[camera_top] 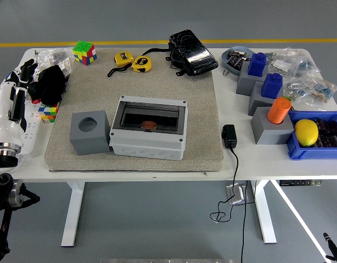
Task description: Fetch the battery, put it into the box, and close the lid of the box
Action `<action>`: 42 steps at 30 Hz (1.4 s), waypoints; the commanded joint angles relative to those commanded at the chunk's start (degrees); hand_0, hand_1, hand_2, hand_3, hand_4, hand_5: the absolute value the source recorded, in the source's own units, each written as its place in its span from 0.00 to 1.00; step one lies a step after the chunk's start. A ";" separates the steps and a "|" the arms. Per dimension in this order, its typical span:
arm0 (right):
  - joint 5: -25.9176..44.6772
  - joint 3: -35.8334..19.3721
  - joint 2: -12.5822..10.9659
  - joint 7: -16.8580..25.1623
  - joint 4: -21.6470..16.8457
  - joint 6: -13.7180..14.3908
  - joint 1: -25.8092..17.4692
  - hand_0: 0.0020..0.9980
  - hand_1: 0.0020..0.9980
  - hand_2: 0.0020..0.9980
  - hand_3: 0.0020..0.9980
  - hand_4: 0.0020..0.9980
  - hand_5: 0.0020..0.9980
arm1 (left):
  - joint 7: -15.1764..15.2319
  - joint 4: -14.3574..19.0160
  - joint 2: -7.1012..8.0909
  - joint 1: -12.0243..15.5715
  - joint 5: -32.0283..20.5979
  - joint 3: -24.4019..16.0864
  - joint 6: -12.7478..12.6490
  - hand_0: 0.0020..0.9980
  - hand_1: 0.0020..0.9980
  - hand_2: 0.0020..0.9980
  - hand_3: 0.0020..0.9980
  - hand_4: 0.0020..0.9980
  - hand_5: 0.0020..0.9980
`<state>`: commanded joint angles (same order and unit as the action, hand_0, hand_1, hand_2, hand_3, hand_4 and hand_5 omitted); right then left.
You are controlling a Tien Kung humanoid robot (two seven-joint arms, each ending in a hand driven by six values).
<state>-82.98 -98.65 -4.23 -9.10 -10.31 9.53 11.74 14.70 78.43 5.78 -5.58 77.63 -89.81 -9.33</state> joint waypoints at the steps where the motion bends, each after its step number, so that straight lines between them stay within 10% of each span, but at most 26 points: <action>1: 0.04 0.03 0.01 0.02 0.00 0.00 0.00 0.84 0.79 0.77 0.80 1.00 1.00 | 0.01 0.03 -0.02 0.01 0.00 0.00 -0.01 0.94 0.93 0.89 0.87 1.00 1.00; 42: 0.09 0.25 -0.15 -0.19 0.00 0.09 -0.12 0.84 0.79 0.77 0.80 1.00 1.00 | 0.01 0.14 0.13 0.15 0.29 0.08 -0.14 0.94 0.93 0.89 0.87 1.00 1.00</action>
<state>-82.89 -98.40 -4.38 -9.29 -10.31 9.62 11.62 14.71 78.57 5.91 -5.43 77.92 -89.73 -9.48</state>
